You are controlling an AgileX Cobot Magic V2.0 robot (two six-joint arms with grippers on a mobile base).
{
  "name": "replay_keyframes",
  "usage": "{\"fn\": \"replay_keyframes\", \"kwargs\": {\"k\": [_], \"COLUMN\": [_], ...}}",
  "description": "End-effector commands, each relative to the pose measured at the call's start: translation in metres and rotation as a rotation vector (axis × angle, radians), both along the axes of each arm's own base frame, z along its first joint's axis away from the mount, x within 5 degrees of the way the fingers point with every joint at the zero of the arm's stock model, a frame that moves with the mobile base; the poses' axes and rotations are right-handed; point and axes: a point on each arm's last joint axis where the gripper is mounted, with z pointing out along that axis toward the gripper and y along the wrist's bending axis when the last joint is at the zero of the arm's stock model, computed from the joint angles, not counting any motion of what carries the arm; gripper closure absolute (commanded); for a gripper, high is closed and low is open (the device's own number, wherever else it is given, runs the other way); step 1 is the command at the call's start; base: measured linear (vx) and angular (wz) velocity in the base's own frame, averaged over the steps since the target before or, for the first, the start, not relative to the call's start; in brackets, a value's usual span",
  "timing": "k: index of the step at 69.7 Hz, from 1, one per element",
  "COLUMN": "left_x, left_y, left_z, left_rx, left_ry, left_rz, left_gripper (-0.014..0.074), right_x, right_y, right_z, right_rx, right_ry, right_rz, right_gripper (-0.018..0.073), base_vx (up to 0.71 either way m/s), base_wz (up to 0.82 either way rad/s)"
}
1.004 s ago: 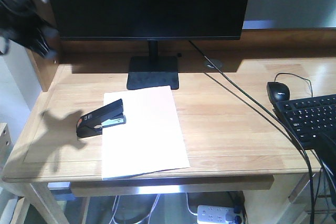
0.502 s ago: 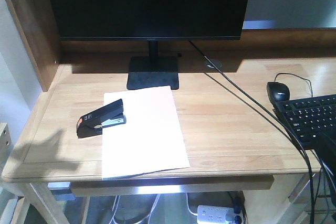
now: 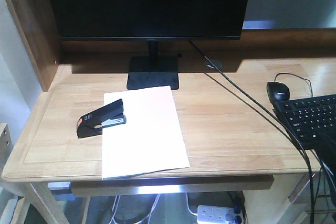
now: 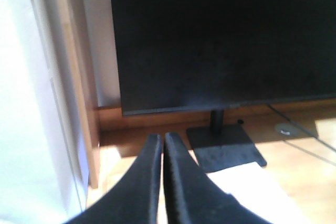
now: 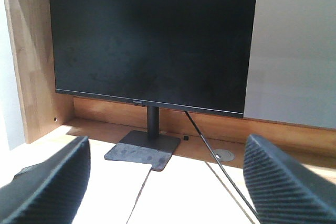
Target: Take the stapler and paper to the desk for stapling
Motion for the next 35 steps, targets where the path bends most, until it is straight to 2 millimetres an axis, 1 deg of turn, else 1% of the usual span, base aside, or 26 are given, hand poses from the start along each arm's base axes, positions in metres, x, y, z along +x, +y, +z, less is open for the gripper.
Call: {"fn": "replay_keyframes", "kwargs": {"k": [1, 5, 6, 14, 19, 27, 35], "left_x": [-0.023, -0.039, -0.041, -0.063, -0.070, -0.072, -0.070], "left_y": [0.003, 0.003, 0.003, 0.003, 0.004, 0.004, 0.004], "left_z": [-0.008, -0.024, -0.030, -0.057, -0.074, -0.100, -0.113], "left_rx": [-0.024, -0.027, -0.028, -0.030, -0.031, -0.033, -0.031], "left_ry": [-0.122, -0.137, -0.132, -0.157, -0.168, -0.131, -0.095], "left_rz": [0.030, 0.029, 0.029, 0.024, 0.026, 0.025, 0.025], "left_gripper": [0.0603, 0.0603, 0.0603, 0.0603, 0.0603, 0.0603, 0.0603], "right_x": [0.001, 0.001, 0.001, 0.001, 0.001, 0.001, 0.001], "right_y": [-0.002, -0.002, -0.002, -0.002, -0.002, -0.002, -0.002], "right_z": [0.009, 0.009, 0.009, 0.009, 0.009, 0.009, 0.009], "right_rx": [-0.035, -0.035, -0.035, -0.035, -0.035, -0.035, -0.036], "right_ry": [-0.035, -0.035, -0.035, -0.035, -0.035, -0.035, -0.033], "right_rz": [-0.031, -0.031, -0.031, -0.031, -0.031, -0.031, -0.029], "right_gripper": [-0.0001, -0.0001, -0.0001, -0.0001, -0.0001, -0.0001, -0.0001], "base_vx": [0.00, 0.00, 0.00, 0.00, 0.00, 0.00, 0.00], "base_wz": [0.00, 0.00, 0.00, 0.00, 0.00, 0.00, 0.00]}}
